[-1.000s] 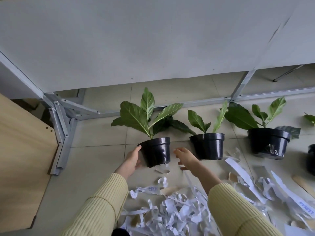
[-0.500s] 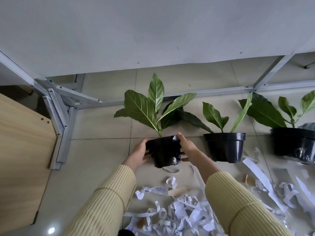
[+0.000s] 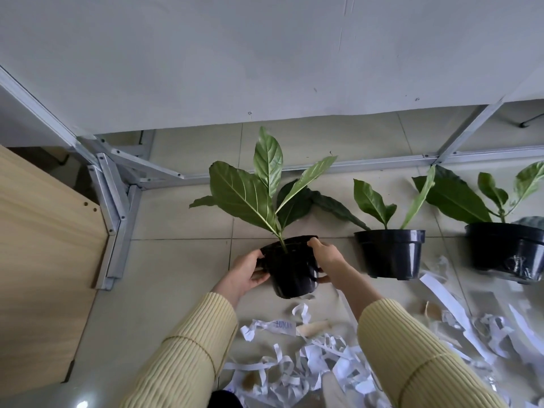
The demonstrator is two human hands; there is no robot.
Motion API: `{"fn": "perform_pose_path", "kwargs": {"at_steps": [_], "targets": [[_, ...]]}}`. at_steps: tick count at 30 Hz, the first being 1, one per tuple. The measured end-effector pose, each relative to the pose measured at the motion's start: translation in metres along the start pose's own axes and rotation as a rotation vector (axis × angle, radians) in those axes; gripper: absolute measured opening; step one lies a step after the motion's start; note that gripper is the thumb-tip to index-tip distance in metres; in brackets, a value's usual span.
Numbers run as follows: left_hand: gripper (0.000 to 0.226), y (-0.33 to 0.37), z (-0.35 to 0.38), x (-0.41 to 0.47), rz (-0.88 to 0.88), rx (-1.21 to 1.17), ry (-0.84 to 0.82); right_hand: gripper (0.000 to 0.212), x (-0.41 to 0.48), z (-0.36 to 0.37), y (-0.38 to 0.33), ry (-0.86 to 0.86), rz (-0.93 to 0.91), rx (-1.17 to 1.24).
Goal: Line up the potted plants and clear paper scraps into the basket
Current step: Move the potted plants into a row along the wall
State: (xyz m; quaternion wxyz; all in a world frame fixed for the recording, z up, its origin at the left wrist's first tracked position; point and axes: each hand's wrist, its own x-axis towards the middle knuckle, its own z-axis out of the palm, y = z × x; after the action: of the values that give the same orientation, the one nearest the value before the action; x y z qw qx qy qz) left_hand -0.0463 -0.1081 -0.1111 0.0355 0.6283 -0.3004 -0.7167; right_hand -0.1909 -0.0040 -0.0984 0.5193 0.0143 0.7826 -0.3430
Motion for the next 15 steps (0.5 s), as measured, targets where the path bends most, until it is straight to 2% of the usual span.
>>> {"fn": "perform_pose_path", "kwargs": {"at_steps": [3, 9, 15], "targets": [[0.013, -0.007, -0.002, -0.009, -0.002, 0.007, -0.035, 0.036, -0.010, -0.002, 0.006, 0.024, -0.024, 0.015], [0.009, -0.022, -0.004, -0.022, 0.030, 0.066, -0.043, 0.012, -0.027, -0.005, 0.019, 0.071, -0.022, 0.069], [0.031, -0.034, -0.013, -0.027, 0.120, 0.090, -0.013, 0.037, -0.025, 0.002, 0.042, 0.072, -0.057, 0.147]]}}
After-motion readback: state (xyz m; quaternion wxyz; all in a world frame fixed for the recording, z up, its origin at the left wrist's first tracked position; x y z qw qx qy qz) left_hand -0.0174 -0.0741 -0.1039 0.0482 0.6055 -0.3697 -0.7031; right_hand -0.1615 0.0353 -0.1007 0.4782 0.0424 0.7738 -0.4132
